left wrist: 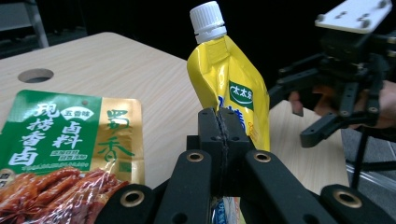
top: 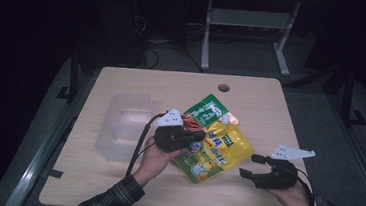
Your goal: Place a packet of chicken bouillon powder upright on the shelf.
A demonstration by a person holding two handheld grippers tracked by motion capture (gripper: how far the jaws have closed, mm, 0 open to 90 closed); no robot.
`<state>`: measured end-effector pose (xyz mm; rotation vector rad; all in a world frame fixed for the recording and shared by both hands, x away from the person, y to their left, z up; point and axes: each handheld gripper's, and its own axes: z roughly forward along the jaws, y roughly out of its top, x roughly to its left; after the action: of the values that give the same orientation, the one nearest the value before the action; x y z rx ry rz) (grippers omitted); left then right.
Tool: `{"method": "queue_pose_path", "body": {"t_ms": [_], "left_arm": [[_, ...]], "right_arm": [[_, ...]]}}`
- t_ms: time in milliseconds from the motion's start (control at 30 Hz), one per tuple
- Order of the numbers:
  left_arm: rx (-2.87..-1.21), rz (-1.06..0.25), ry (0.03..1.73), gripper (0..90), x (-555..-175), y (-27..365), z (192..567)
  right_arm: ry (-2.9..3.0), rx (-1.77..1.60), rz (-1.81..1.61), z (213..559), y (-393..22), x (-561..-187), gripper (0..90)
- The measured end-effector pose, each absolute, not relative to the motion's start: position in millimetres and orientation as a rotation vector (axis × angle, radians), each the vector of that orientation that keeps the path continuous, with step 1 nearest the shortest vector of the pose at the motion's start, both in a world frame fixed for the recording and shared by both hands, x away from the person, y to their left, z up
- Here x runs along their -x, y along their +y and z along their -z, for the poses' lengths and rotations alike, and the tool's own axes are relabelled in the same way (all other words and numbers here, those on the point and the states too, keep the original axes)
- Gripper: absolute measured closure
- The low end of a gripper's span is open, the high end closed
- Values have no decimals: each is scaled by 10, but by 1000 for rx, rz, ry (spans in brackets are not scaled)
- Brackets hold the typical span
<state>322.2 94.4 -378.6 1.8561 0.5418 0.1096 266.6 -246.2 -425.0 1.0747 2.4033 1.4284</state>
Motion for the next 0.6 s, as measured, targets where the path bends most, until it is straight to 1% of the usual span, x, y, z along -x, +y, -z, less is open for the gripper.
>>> {"method": "queue_pose_path", "body": {"t_ms": [200,300,500,567,600], "left_arm": [[-1828,-127,553,900,-3170,1040,3733],[-1821,-129,563,900,-3157,1083,3725],[-1811,-139,571,900,-3149,1123,3722],[-1809,-138,573,899,-3148,1124,3723],[-1808,-143,575,899,-3150,1126,3725]], "right_arm": [[2400,-999,-1570,4213,-2273,-2900,236],[2403,-955,-1614,4196,-2167,-2972,260],[2435,-905,-1642,4207,-2021,-3055,378],[2433,-897,-1650,4211,-2018,-3062,459],[2436,-890,-1669,4207,-2026,-3058,535]]}}
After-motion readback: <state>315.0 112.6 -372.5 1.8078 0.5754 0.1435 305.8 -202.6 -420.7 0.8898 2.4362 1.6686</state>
